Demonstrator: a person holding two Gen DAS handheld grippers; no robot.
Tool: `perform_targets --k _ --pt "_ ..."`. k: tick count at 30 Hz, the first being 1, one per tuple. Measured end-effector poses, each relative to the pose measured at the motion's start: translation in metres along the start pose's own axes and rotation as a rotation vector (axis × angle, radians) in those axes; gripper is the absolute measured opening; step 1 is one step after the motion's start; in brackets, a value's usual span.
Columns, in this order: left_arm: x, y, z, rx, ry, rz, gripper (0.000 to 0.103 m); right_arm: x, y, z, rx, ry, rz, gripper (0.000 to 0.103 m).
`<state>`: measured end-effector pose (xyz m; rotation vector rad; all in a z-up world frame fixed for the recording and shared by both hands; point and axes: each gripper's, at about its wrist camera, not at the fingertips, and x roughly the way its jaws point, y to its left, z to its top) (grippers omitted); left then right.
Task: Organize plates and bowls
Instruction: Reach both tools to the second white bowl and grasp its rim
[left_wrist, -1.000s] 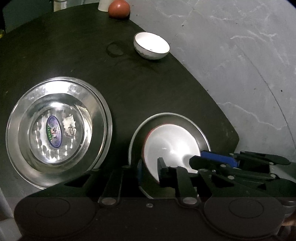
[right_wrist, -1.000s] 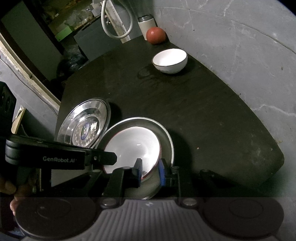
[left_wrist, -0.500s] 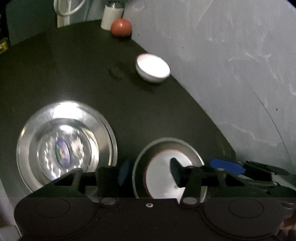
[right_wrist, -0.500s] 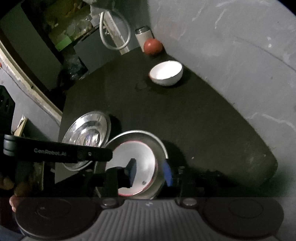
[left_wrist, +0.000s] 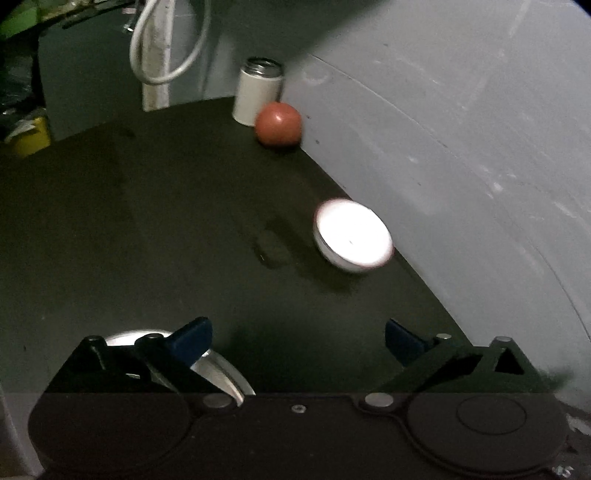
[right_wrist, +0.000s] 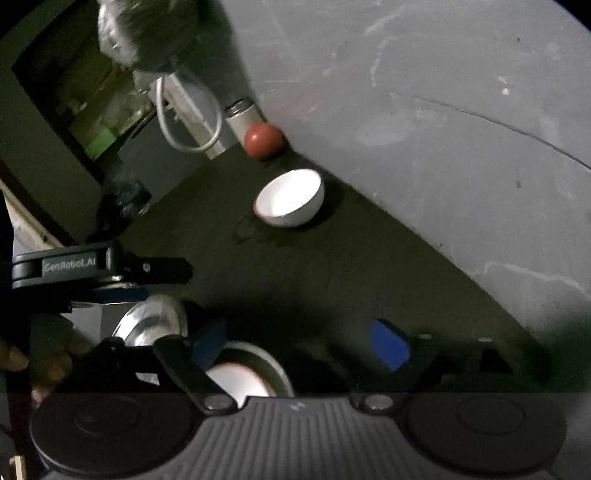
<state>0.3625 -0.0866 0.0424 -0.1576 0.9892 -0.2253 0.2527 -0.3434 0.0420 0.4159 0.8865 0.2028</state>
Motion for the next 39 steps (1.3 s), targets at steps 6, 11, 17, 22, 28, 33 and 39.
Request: perform_targets --k 6,11,17,22,28,33,39 --pt "0.027 0.006 0.03 -0.052 -0.003 0.023 0.102 0.025 -0.01 0.02 0.063 -0.034 0.02 0.102" --pt "0.052 0.007 0.051 -0.023 -0.019 0.01 0.102 0.048 -0.013 0.03 0.083 -0.075 0.0 0.103" --pt "0.082 -0.001 0.07 0.092 -0.044 -0.014 0.102 0.073 -0.014 0.042 0.117 -0.123 -0.025 0.103" --pt "0.11 -0.001 0.079 0.126 0.039 -0.06 0.102 0.089 -0.006 0.05 0.05 -0.151 -0.069 0.103" --pt "0.121 -0.003 0.084 0.169 0.051 -0.053 0.102 0.101 -0.007 0.059 0.056 -0.159 -0.087 0.093" --pt "0.124 -0.004 0.085 0.175 0.055 -0.028 0.102 0.113 -0.009 0.069 0.058 -0.16 -0.101 0.081" --pt "0.126 -0.01 0.082 0.204 0.06 -0.015 0.085 0.127 -0.004 0.078 0.049 -0.146 -0.106 0.062"
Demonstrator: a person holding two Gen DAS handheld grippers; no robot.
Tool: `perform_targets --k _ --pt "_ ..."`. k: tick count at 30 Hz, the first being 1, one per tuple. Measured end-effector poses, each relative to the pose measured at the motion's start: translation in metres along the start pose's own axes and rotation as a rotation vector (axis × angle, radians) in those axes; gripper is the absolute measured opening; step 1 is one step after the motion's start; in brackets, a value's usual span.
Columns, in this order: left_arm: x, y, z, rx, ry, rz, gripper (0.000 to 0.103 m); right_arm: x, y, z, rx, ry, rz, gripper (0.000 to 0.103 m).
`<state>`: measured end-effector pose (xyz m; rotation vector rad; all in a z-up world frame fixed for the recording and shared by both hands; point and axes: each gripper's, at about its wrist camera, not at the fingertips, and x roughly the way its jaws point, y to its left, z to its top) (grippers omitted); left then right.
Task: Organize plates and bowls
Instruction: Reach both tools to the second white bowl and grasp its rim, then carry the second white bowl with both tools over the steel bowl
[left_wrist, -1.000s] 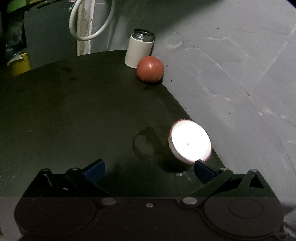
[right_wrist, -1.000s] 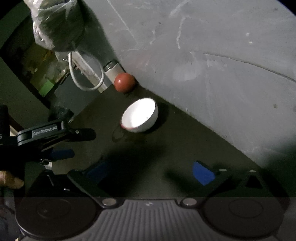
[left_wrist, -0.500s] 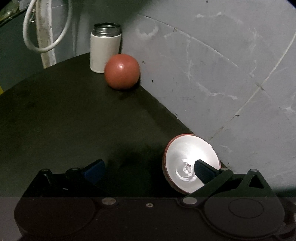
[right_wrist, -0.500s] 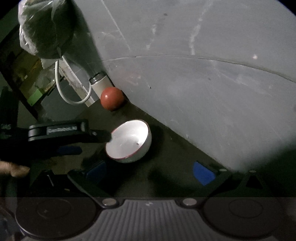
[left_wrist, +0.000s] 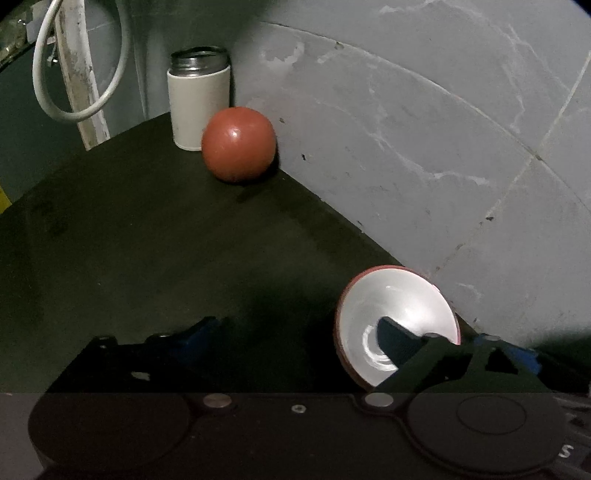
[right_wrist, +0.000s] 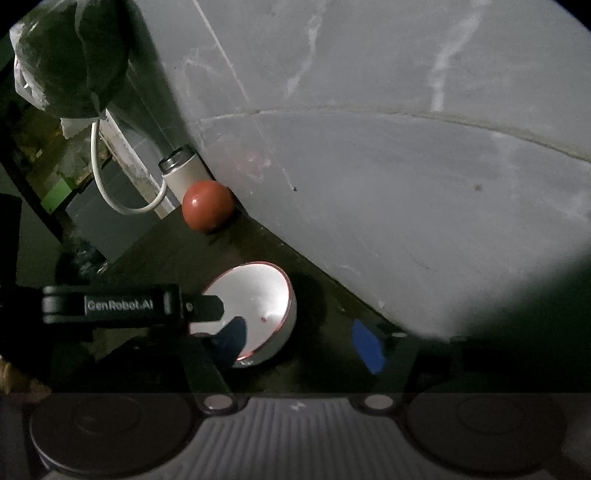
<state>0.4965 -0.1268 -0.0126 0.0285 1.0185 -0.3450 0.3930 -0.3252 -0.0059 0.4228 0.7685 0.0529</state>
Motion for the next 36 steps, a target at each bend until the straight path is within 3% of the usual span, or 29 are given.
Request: perform_targets --k 4,6,11,14,22,36 --pt "0.001 -0.001 0.0 -0.017 0.008 -0.04 0.067 0.005 0.001 0.001 -0.003 0.012 0.006 0.044" --pt "0.001 -0.003 -0.001 -0.024 0.015 -0.065 0.043 0.005 0.001 0.001 -0.005 0.015 0.018 0.038" --pt "0.004 -0.004 -0.004 -0.061 0.038 -0.129 0.018 0.005 0.002 0.003 -0.007 0.026 0.042 0.026" --pt "0.003 -0.003 -0.006 -0.079 0.035 -0.127 0.013 0.007 0.002 0.005 -0.007 0.034 0.053 0.02" --pt "-0.013 -0.004 -0.018 -0.092 0.016 -0.146 0.012 -0.002 0.001 0.003 -0.023 0.039 0.071 0.018" --pt "-0.096 -0.016 -0.051 -0.094 -0.083 -0.191 0.013 -0.072 0.011 -0.004 -0.09 -0.016 0.13 0.018"
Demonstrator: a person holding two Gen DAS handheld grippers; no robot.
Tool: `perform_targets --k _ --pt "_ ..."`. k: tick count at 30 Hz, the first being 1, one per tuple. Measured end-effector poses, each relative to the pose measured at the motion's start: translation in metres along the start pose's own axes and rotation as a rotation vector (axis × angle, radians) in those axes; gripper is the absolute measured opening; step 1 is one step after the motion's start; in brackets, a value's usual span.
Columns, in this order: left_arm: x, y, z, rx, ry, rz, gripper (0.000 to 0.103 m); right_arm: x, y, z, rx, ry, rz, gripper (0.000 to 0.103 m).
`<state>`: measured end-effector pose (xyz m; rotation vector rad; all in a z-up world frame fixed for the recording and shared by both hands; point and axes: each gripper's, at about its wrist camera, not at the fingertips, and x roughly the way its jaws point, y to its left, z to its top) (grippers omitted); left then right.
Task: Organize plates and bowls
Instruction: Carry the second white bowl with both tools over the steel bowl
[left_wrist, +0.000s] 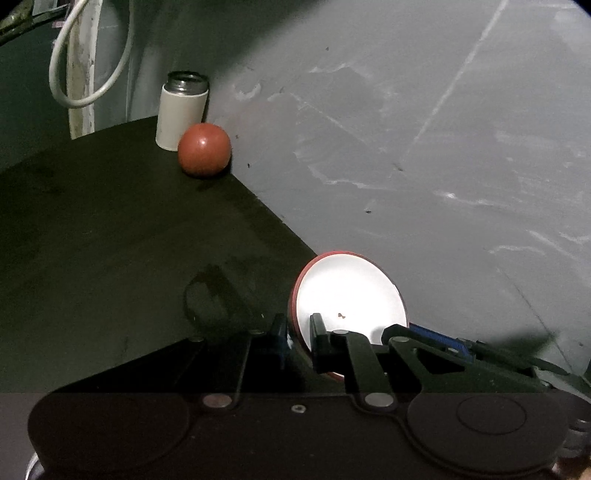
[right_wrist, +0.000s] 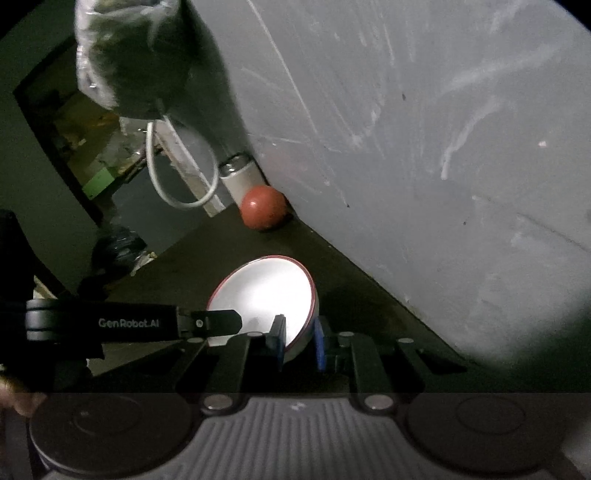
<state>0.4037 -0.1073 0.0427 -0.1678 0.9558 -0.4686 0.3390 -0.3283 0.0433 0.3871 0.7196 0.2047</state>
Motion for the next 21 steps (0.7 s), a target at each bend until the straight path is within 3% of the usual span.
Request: perform_targets --k 21 --pt "-0.085 -0.019 -0.09 -0.009 -0.004 -0.03 0.014 -0.102 0.029 -0.062 -0.112 0.038 0.075 0.018"
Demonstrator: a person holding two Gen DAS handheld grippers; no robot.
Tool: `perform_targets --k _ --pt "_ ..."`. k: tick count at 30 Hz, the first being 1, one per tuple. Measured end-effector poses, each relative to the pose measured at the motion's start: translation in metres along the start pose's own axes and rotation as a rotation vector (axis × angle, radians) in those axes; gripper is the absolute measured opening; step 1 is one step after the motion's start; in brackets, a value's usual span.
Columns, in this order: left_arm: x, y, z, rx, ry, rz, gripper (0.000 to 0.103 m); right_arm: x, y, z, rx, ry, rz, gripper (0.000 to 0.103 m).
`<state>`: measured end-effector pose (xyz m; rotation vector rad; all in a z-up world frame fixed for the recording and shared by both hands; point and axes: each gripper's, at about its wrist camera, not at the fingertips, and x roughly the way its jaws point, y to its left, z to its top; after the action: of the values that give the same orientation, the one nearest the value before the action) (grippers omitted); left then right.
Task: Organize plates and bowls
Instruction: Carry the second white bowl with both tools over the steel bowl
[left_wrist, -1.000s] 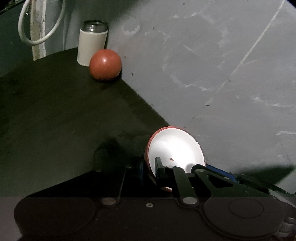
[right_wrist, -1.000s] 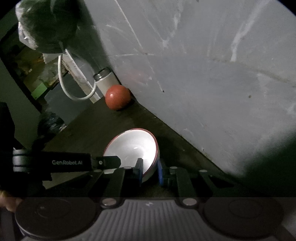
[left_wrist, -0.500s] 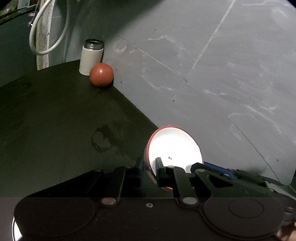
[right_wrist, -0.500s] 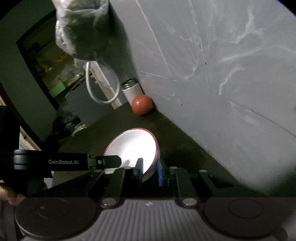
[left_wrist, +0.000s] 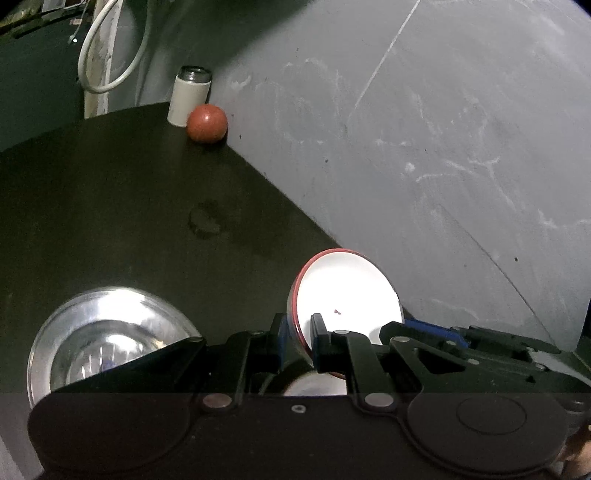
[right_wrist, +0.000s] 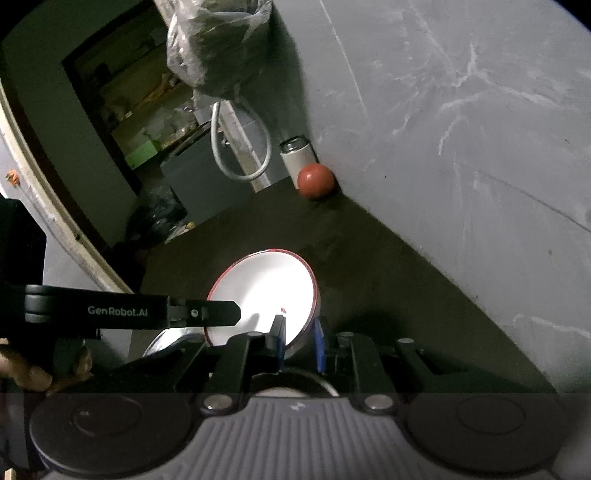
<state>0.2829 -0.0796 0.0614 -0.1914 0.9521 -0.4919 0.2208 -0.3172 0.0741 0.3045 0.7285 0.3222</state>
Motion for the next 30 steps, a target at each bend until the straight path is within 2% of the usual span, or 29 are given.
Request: perform_targets --k 14,30 --pt "-0.012 -0.003 -0.04 -0.002 0.059 -0.001 0.016 -0.023 0.008 -0.031 -0.026 0.08 0.023 0.018" --pt "-0.003 -0.003 -0.053 -0.015 0.117 0.001 0.017 -0.028 0.004 -0.047 -0.03 0.158 0.022 0.018"
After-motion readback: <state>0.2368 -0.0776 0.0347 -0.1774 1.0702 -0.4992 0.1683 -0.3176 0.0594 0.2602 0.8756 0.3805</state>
